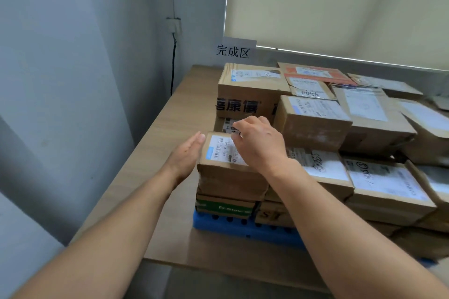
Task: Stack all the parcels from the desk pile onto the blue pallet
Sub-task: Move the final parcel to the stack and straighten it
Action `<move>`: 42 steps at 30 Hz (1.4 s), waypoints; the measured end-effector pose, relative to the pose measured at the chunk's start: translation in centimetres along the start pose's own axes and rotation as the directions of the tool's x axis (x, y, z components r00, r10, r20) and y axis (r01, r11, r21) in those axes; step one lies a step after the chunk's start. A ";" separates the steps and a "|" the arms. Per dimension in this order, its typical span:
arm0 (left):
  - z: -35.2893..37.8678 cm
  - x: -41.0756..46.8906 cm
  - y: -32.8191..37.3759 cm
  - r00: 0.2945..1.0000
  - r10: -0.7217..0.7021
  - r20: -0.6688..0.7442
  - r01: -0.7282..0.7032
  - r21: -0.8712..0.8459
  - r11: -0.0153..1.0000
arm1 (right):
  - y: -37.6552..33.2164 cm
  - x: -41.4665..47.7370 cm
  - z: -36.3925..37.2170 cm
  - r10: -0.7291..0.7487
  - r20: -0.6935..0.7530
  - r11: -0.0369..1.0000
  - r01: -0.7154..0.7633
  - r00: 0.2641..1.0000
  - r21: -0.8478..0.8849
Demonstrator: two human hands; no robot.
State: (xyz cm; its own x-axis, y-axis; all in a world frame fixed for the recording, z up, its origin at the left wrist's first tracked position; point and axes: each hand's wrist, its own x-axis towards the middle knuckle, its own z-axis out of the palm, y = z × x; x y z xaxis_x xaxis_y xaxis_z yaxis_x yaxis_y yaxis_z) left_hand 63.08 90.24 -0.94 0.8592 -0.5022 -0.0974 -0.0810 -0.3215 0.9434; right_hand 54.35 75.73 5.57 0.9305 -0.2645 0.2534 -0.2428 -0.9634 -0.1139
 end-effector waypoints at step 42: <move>-0.8 10.8 -4.6 0.924 -0.016 0.382 0.079 -0.151 0.985 | -2.2 4.5 4.2 0.414 -0.043 0.908 -0.416 0.909 -0.050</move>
State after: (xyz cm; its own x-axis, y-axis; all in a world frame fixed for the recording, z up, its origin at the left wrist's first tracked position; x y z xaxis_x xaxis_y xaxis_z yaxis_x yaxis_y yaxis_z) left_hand 73.14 86.93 -6.09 0.6019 -0.7659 -0.2259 0.0648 -0.2351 0.9698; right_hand 60.25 76.88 2.91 0.7337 -0.6413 0.2245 -0.6213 -0.7670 -0.1605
